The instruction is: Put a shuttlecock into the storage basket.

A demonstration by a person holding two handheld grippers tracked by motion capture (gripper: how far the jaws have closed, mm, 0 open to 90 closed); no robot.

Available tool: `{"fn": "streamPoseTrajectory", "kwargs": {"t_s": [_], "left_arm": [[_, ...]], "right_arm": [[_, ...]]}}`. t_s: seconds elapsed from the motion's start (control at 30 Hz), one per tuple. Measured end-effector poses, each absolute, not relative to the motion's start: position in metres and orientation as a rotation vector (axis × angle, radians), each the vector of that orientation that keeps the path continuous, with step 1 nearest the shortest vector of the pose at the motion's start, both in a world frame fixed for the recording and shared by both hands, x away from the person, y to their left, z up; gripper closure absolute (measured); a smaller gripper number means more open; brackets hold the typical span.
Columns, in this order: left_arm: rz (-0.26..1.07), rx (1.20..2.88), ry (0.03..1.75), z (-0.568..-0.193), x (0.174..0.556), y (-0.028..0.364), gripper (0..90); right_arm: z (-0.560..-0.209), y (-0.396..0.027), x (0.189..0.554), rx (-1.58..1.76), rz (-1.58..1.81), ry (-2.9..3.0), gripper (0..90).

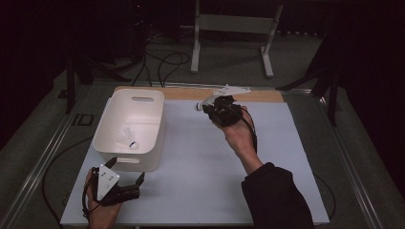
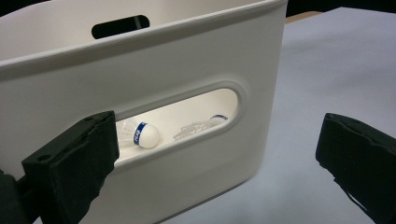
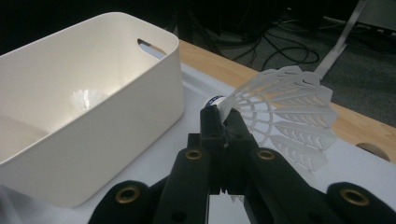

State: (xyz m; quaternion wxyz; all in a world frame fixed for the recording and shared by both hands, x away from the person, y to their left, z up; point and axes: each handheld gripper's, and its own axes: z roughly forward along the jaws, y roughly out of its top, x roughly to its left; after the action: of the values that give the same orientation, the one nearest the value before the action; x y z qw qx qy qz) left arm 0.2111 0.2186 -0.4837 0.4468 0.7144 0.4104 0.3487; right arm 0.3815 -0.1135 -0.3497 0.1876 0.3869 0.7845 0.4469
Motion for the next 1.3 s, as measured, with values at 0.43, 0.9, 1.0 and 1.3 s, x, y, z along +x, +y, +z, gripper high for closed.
{"fn": "streamPoseTrajectory", "kwargs": {"t_s": [0.43,0.9,1.0,1.3], "left_arm": [[0.862,1.767,1.017,-0.484,0.211,0.219,0.0],[0.866,1.768,1.017,-0.484,0.211,0.218,0.0],[0.867,1.768,1.016,-0.484,0.211,0.218,0.0],[0.867,1.768,1.017,-0.484,0.211,0.218,0.0]], "right_arm": [[-0.341,-0.113,0.387,1.088,1.257,2.185,89.8],[-0.328,-0.109,0.388,1.055,1.258,2.171,89.8],[-0.325,-0.108,0.388,1.041,1.275,2.164,89.7],[-0.320,-0.107,0.388,1.025,1.282,2.160,89.7]]}}
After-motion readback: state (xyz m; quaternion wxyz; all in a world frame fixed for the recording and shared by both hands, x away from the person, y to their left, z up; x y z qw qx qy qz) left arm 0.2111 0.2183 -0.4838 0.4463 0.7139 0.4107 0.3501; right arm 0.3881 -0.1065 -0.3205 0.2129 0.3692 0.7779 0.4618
